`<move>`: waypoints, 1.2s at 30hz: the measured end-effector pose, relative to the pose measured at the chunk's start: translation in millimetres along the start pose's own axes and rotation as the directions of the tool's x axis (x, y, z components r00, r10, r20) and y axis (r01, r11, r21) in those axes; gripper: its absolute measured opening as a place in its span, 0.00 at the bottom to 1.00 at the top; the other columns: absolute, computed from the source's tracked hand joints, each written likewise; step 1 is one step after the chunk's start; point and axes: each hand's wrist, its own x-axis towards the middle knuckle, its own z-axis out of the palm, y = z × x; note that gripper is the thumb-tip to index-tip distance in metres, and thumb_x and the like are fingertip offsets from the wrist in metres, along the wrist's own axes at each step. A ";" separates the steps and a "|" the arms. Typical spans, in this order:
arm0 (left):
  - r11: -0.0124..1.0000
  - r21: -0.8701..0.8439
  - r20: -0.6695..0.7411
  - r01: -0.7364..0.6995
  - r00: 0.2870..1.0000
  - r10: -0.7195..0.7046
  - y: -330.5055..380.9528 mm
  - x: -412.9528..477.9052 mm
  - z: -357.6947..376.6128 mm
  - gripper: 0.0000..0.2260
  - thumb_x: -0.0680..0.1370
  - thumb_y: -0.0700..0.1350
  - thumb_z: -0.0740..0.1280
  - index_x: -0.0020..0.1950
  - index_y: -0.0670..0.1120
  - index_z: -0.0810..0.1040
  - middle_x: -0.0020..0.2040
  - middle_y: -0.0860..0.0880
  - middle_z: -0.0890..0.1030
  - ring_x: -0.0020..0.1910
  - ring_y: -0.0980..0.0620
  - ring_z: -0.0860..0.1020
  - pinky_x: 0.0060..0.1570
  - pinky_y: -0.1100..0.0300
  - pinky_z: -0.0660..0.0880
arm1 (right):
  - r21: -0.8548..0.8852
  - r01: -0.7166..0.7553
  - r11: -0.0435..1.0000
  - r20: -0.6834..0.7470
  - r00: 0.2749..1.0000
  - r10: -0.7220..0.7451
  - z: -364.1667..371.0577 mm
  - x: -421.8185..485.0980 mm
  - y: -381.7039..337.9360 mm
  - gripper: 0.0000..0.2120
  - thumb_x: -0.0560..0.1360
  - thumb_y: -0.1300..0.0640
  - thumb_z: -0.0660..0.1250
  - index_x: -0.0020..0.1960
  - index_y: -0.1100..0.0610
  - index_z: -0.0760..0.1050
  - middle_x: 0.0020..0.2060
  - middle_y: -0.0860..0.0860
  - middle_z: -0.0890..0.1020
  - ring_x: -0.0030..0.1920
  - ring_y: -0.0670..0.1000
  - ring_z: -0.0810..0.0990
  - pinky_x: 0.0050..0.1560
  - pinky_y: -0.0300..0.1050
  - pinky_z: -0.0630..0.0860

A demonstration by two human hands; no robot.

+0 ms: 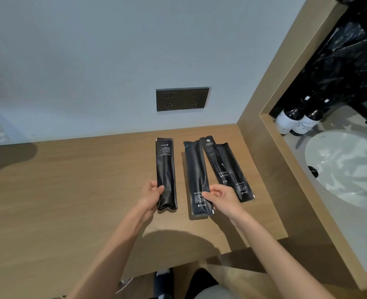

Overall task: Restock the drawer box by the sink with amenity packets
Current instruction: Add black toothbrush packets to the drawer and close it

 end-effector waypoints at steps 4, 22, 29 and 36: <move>0.985 -0.169 0.170 -0.045 0.983 0.074 -0.8 -20.2 -2.8 0.18 0.80 0.31 0.57 0.64 0.51 0.65 0.52 0.42 0.82 0.45 0.48 0.82 0.34 0.57 0.81 | 0.053 0.080 0.995 0.008 0.997 -0.081 1.5 -17.5 -11.8 0.05 0.76 0.62 0.67 0.46 0.57 0.82 0.28 0.44 0.81 0.24 0.38 0.73 0.30 0.31 0.70; 0.945 -0.121 0.152 -0.302 0.936 0.319 9.7 -44.3 19.3 0.27 0.73 0.37 0.72 0.68 0.51 0.67 0.58 0.42 0.81 0.54 0.43 0.82 0.53 0.46 0.79 | -0.148 0.280 0.949 -0.083 0.952 -0.294 16.4 -25.3 -21.5 0.14 0.71 0.56 0.74 0.54 0.51 0.76 0.41 0.49 0.79 0.33 0.46 0.80 0.37 0.40 0.80; 0.939 -0.077 0.149 -0.336 0.927 0.344 12.5 -34.8 10.6 0.32 0.72 0.38 0.73 0.70 0.54 0.63 0.59 0.44 0.81 0.54 0.46 0.82 0.55 0.45 0.78 | -0.155 0.258 0.954 -0.088 0.958 -0.274 -12.5 -9.1 -10.6 0.19 0.72 0.56 0.73 0.62 0.49 0.74 0.55 0.42 0.78 0.52 0.43 0.79 0.51 0.38 0.78; 0.920 -0.089 0.151 -0.382 0.908 0.391 25.5 -37.8 2.2 0.33 0.73 0.37 0.71 0.70 0.61 0.62 0.60 0.47 0.81 0.54 0.48 0.82 0.54 0.46 0.78 | -0.455 -0.104 0.884 -0.288 0.957 -0.035 -68.1 62.6 36.2 0.36 0.66 0.44 0.74 0.70 0.47 0.64 0.65 0.52 0.72 0.67 0.58 0.67 0.66 0.55 0.67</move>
